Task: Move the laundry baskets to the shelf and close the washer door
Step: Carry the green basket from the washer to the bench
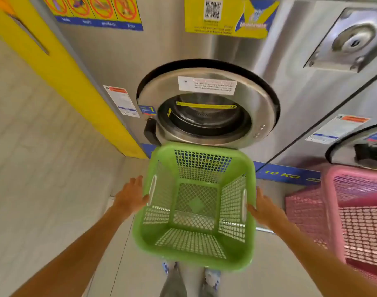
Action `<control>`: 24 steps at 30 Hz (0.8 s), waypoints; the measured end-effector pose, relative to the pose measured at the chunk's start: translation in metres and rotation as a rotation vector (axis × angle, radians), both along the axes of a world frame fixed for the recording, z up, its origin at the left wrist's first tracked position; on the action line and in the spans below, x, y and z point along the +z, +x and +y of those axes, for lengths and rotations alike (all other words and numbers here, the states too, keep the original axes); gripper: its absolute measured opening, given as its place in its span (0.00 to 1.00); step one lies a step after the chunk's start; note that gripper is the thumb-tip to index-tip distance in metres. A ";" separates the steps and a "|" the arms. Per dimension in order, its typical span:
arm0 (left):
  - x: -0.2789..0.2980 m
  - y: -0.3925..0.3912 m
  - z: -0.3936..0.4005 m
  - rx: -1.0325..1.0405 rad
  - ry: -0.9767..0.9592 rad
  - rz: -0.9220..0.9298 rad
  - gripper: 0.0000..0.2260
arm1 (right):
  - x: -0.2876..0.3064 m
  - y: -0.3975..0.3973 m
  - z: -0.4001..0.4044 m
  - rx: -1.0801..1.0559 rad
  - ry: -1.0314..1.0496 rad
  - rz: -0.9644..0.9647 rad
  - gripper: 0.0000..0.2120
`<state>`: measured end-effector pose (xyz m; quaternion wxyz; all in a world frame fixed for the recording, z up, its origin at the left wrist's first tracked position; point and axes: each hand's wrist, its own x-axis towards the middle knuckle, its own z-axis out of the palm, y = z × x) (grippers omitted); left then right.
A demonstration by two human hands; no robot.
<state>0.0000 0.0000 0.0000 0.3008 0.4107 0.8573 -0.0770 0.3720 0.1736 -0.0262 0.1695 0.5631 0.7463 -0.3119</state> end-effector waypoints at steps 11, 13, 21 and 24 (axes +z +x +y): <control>-0.056 0.012 0.004 0.291 0.269 -0.090 0.30 | -0.050 0.002 -0.009 -0.076 0.109 0.109 0.41; -0.053 0.017 -0.014 0.327 0.266 -0.092 0.32 | -0.047 0.000 -0.011 -0.054 0.117 0.110 0.39; -0.022 0.034 -0.176 0.580 0.273 -0.091 0.36 | -0.019 -0.054 -0.057 0.197 0.087 0.107 0.34; -0.005 0.046 -0.250 0.720 0.254 -0.074 0.36 | -0.009 -0.092 -0.094 0.311 0.093 0.096 0.34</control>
